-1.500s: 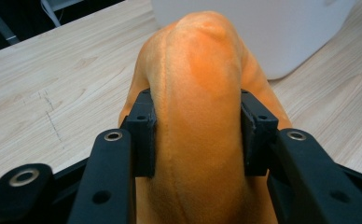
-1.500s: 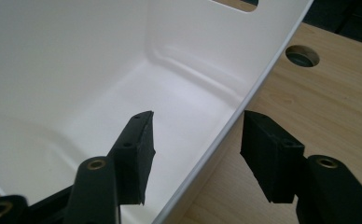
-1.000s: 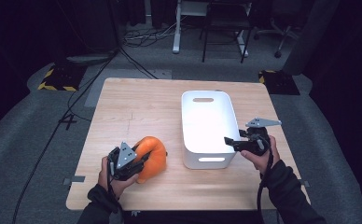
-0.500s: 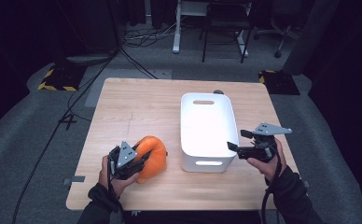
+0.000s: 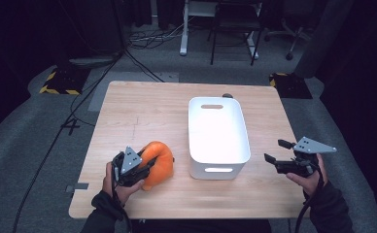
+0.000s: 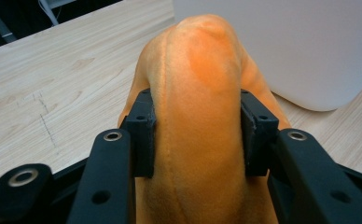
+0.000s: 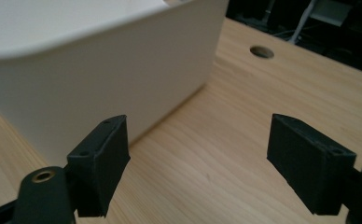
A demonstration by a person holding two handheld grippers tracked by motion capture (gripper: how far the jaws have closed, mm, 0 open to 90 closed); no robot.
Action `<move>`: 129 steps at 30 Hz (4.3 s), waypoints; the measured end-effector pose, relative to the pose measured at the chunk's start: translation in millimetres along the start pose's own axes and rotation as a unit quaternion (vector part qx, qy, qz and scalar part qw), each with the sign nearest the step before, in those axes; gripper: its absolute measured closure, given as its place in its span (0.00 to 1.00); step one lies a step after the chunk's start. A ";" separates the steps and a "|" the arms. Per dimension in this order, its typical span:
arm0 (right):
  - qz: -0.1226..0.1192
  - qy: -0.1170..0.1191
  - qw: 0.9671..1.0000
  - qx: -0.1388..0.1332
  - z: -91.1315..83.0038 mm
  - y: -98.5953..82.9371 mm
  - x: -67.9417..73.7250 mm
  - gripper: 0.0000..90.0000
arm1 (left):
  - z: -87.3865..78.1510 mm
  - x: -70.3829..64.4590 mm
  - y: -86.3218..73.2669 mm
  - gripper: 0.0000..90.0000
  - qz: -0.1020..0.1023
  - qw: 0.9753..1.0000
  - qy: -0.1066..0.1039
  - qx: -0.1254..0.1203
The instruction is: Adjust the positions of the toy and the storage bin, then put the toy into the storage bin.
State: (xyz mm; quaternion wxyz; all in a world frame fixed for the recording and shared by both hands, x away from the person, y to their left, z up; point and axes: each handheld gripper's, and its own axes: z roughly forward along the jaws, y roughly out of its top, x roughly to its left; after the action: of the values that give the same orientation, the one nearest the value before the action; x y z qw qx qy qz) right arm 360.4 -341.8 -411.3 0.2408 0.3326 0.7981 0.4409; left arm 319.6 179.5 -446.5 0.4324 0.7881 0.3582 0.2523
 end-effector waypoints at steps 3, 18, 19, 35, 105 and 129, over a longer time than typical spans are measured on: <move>0.001 -0.007 0.999 0.034 10.4 -25.1 -13.2 0.24 | 0.1 1.1 -0.4 0.64 0.001 1.000 -0.003 -0.002; 0.074 -0.020 0.991 0.106 18.1 -96.8 -48.1 0.23 | 0.4 3.3 -1.9 0.63 -0.006 1.000 -0.010 -0.003; 0.074 -0.024 0.992 0.104 17.3 -97.0 -47.8 0.22 | 0.2 3.8 -1.9 0.63 -0.003 1.000 -0.011 -0.002; 0.077 -0.040 0.990 0.111 24.8 -96.5 -41.7 0.17 | -0.2 4.3 -2.4 0.63 -0.004 1.000 -0.012 -0.003; 0.071 -0.031 0.991 0.111 24.6 -96.5 -41.5 0.17 | -25.3 37.7 122.1 0.67 0.021 0.992 0.040 -0.114; 0.069 -0.031 0.991 0.111 24.7 -96.6 -41.8 0.17 | -23.6 19.7 165.5 0.67 0.049 0.989 0.023 -0.140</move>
State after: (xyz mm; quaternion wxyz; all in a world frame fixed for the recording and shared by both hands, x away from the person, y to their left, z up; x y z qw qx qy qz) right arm 374.0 -397.1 -503.2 0.1957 0.4251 0.8092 0.3552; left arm 372.4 145.6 -290.3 0.5171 0.7306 0.2905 0.3384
